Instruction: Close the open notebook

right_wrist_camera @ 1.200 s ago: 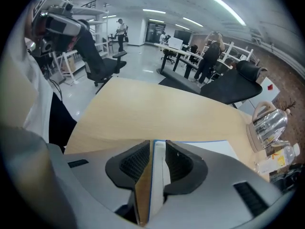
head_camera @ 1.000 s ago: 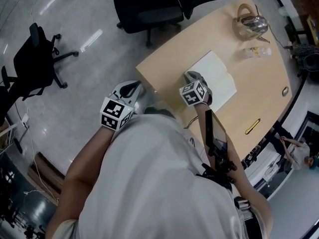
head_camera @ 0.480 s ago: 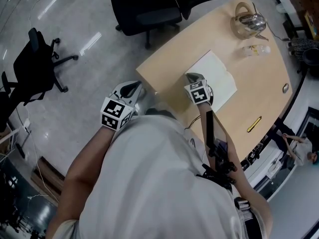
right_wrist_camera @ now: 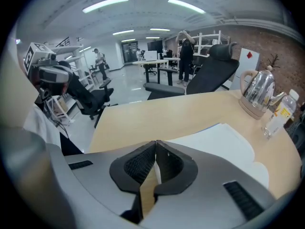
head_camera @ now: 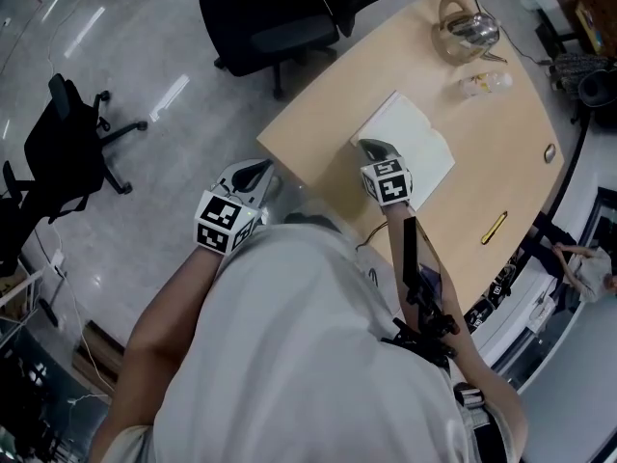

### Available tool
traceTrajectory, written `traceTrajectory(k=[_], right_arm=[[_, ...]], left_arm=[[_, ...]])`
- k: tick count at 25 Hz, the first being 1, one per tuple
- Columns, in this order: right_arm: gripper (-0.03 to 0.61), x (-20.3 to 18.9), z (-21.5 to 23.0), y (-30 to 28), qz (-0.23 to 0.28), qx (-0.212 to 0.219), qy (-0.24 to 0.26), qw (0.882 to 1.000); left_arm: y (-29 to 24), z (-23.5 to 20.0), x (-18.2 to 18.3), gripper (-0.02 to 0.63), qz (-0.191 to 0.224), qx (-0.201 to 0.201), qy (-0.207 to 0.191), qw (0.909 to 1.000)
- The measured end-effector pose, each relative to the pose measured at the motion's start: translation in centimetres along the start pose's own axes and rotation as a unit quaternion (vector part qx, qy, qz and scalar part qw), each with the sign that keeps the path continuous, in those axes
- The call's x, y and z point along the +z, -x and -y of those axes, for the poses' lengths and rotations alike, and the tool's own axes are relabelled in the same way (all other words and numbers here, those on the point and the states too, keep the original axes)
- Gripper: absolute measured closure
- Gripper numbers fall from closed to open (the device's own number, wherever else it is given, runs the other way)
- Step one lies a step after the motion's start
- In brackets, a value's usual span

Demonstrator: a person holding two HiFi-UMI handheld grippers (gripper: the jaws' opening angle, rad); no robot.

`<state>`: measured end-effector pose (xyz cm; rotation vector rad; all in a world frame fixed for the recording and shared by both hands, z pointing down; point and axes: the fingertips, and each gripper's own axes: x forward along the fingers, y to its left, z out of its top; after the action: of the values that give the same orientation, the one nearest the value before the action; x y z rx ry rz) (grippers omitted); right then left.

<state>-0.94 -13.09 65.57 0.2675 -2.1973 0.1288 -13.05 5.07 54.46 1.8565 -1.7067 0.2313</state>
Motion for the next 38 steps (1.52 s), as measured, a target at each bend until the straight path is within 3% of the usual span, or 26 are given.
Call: traceTrajectory(k=[8, 17, 28, 38], right_arm=[[0.558, 1.1, 0.6, 3.8, 0.076, -0.032, -0.067, 0.994], [0.560, 0.9, 1.1, 8.7, 0.151, -0.072, -0.128, 0.978], [0.560, -2.6, 2.9, 15.7, 0.236, -0.152, -0.214, 0.936], [0.560, -8.6, 5.1, 19.2, 0.256, -0.204, -0.305, 0.894]], left_arm=[[-1.8, 1.5, 1.2, 0.606, -0.011, -0.049, -0.035, 0.9981], [-4.3, 4.8, 2.8, 0.606, -0.023, -0.113, -0.082, 0.9899], [-7.1, 9.6, 2.9, 0.605, -0.051, -0.187, -0.137, 0.9714], [-9.0, 12.7, 3.3, 0.606, -0.070, -0.225, -0.170, 0.9568]])
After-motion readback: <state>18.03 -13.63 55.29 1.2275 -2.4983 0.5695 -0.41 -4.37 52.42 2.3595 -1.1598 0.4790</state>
